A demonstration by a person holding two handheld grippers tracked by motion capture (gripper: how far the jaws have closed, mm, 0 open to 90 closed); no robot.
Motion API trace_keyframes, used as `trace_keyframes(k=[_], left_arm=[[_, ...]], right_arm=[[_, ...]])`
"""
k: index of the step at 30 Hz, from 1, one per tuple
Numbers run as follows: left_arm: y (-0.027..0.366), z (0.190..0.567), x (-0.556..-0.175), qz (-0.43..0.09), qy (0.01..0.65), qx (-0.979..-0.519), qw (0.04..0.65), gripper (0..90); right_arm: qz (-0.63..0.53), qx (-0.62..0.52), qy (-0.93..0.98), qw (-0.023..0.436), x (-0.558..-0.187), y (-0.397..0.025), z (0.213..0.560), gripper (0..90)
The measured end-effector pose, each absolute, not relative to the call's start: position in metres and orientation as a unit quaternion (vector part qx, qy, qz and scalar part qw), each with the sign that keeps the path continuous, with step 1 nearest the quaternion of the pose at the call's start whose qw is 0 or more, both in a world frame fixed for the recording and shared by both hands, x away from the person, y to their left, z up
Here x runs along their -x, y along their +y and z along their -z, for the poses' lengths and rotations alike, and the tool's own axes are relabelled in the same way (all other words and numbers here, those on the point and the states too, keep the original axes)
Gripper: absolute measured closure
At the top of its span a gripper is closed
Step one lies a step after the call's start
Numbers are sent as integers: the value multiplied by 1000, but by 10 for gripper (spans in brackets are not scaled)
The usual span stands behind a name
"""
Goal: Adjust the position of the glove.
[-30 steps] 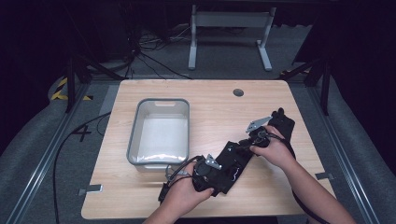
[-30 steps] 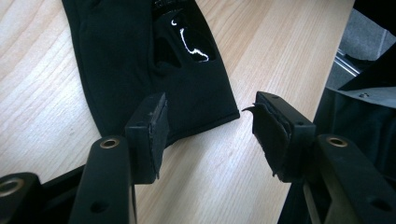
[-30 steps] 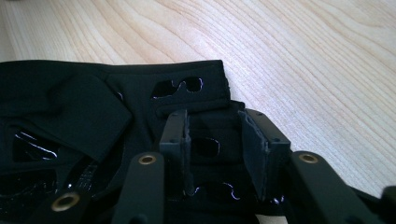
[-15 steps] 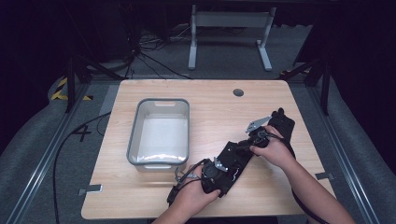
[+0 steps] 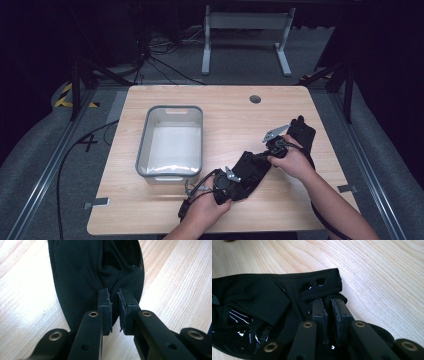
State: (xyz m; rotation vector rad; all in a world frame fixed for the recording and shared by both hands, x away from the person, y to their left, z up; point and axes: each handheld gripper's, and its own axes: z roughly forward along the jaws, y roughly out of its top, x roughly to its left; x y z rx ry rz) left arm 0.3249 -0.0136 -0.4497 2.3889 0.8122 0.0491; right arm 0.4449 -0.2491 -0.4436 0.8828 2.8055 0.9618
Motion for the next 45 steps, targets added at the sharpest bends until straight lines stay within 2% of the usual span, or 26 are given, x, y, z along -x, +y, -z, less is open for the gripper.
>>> trace_keyframes(k=[8, 13, 25, 33, 45], left_arm=[[-7, 439, -329, 11, 309, -901, 306, 834], [0, 425, -328, 6, 301, -900, 314, 836], [9, 400, -323, -2, 269, -908, 322, 837], [3, 398, -325, 20, 205, -932, 300, 834], [-7, 413, -336, 14, 181, -951, 252, 822]], right_arm=[[-305, -272, 912, 32, -435, -248, 430, 850], [-312, -278, 908, 33, -426, -255, 417, 848], [-387, -328, 861, 35, -366, -290, 388, 837], [-393, -354, 847, 55, -331, -297, 390, 832], [-359, -380, 851, 42, -312, -298, 416, 813]])
